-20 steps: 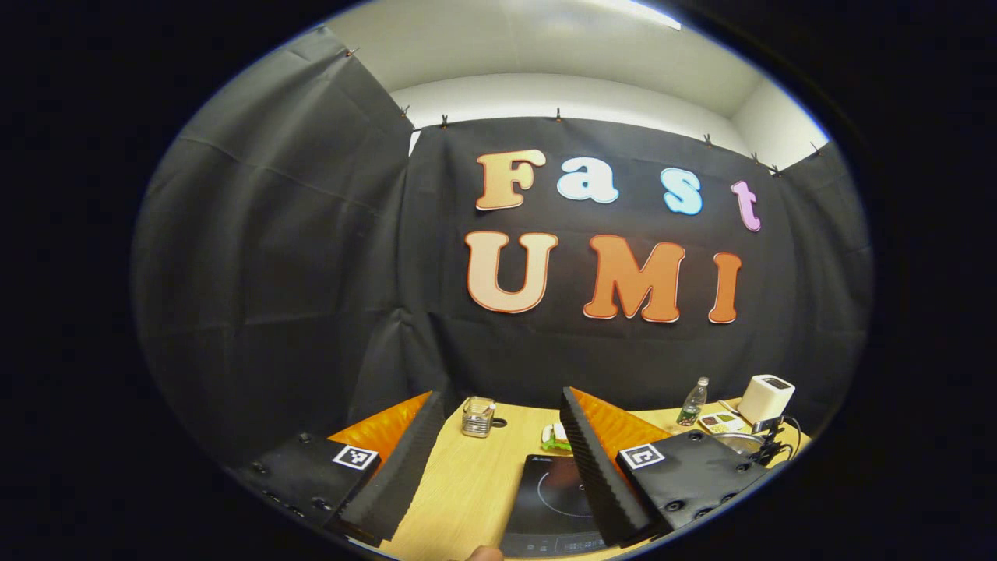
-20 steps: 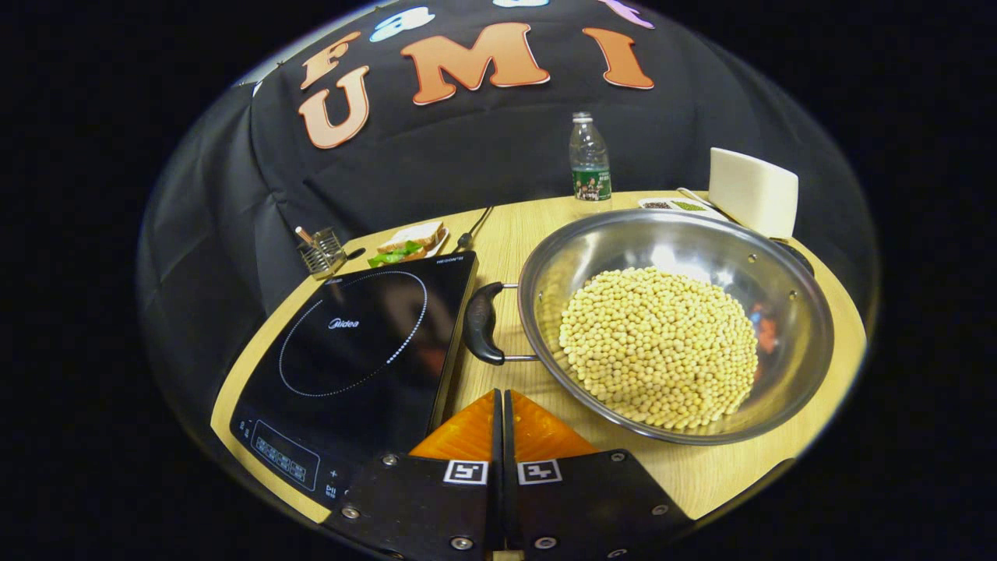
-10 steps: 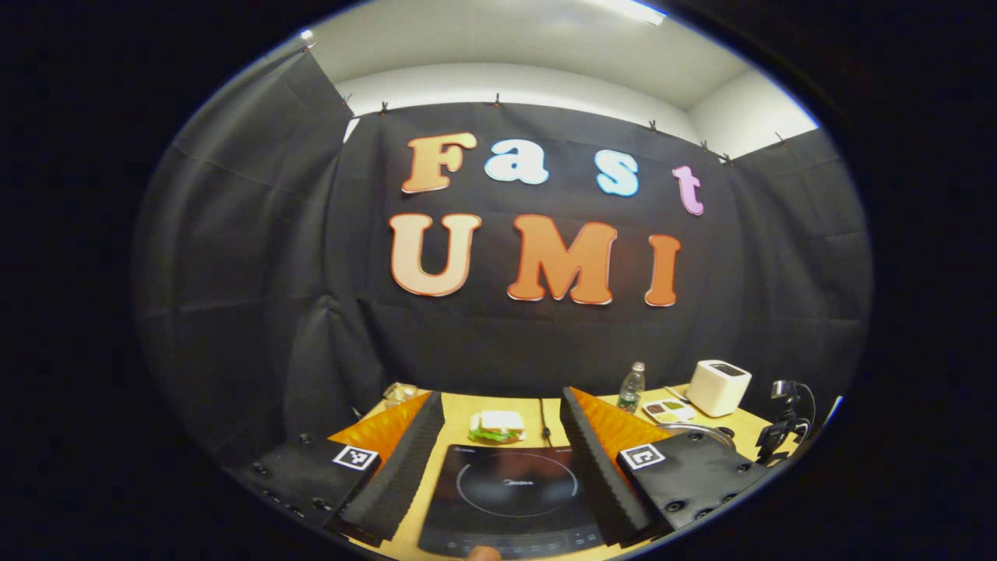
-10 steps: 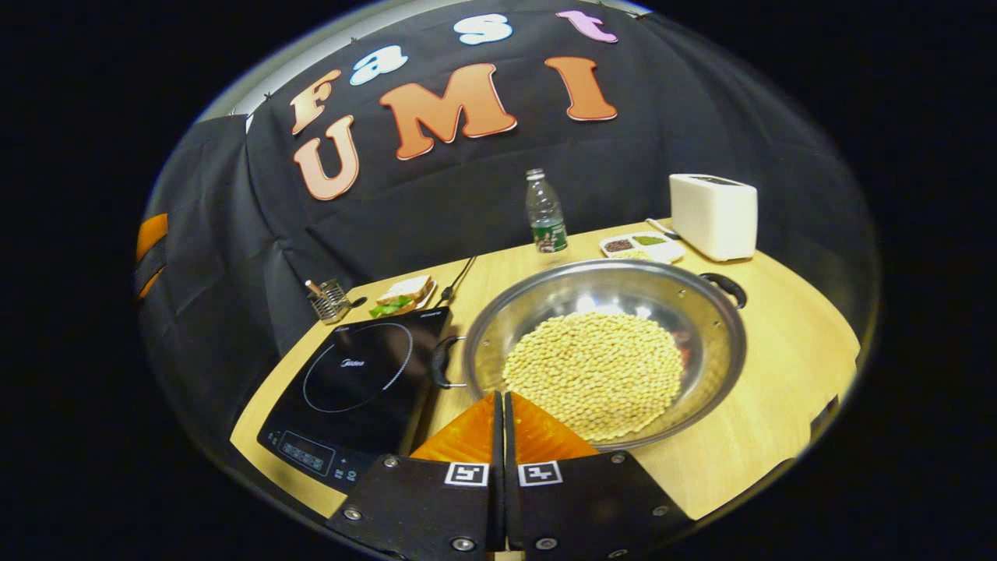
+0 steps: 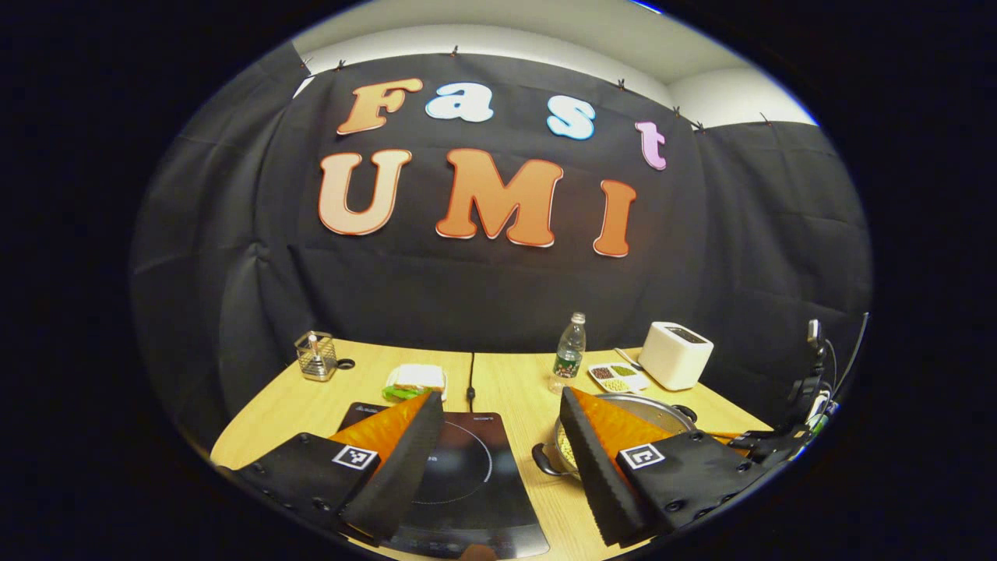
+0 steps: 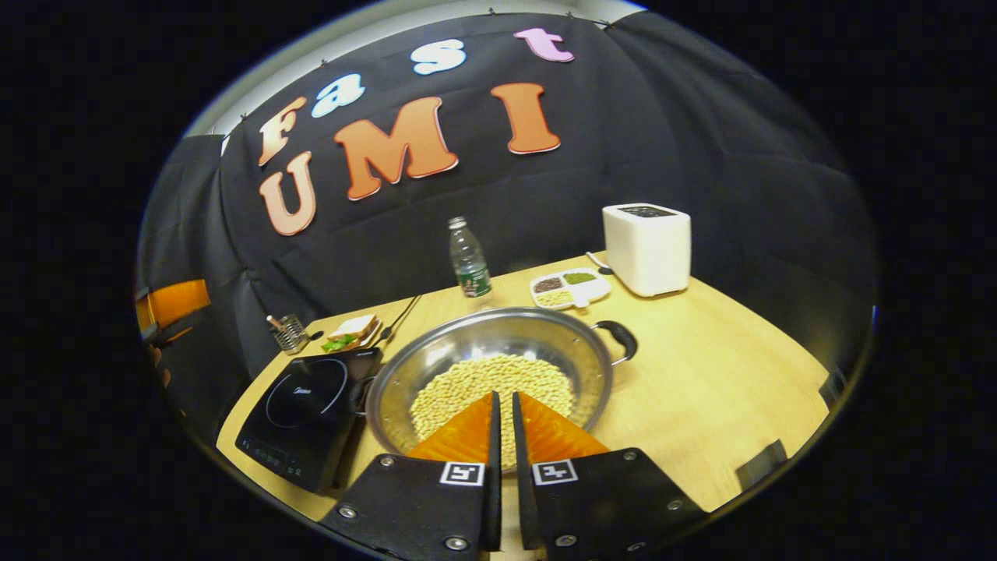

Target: First push the handle of the pot to place it horizontally, then grasp the pot with both hands and set it on the induction cooktop.

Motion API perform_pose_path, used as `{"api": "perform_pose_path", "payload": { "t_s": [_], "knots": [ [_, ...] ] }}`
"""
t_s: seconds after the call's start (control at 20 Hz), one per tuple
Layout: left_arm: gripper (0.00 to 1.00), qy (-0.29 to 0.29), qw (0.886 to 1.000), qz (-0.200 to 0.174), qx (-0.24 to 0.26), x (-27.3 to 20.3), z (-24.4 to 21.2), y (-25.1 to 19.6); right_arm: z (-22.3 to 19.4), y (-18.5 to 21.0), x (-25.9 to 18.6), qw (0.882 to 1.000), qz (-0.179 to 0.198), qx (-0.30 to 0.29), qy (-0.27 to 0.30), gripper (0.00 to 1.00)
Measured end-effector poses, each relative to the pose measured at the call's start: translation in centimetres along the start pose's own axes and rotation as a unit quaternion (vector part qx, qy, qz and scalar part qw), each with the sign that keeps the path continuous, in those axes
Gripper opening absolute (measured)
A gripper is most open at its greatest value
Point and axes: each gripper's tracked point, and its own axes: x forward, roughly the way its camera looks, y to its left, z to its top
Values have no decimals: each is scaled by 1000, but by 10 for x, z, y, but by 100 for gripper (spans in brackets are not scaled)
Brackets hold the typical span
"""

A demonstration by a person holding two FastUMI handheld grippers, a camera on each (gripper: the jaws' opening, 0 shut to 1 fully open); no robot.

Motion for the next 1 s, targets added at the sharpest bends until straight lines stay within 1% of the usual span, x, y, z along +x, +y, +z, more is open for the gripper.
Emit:
{"api": "perform_pose_path", "payload": {
  "t_s": [0.05, 0.1, 0.2, 0.25, 0.3, 0.45, 0.5, 0.55, 0.7, 0.85, 1.0],
  "knots": [
    [98, 11, 1000, -4, 0, 9, -9, -8, 6, -18, 5, 1000, -14, 9, -4, 13],
    [98, 25, 1000, -9, -2, 18, -19, -16, 8, -33, 7, 999, -29, 16, -6, 39],
    [98, 56, 998, -22, -9, 35, -43, -32, 13, -59, 17, 998, -52, 27, -7, 63],
    [98, 73, 997, -29, -9, 43, -57, -40, 15, -70, 21, 998, -61, 32, -7, 69],
    [98, 91, 995, -34, -8, 49, -71, -48, 16, -81, 24, 997, -69, 35, -8, 76],
    [98, 136, 990, -40, 6, 66, -109, -61, 20, -105, 37, 996, -89, 31, -9, 87],
    [98, 150, 988, -44, 9, 70, -120, -68, 21, -109, 41, 995, -91, 30, -9, 99],
    [98, 162, 986, -47, 10, 75, -131, -72, 22, -111, 46, 995, -93, 28, -8, 95],
    [98, 186, 981, -57, 9, 89, -151, -86, 18, -114, 58, 995, -94, 21, 1, 96],
    [98, 205, 977, -49, 11, 101, -164, -85, 12, -109, 74, 996, -86, 11, 18, 96],
    [98, 201, 979, -40, 16, 111, -162, -79, 4, -103, 86, 996, -80, -3, 34, 96]
  ]
}}
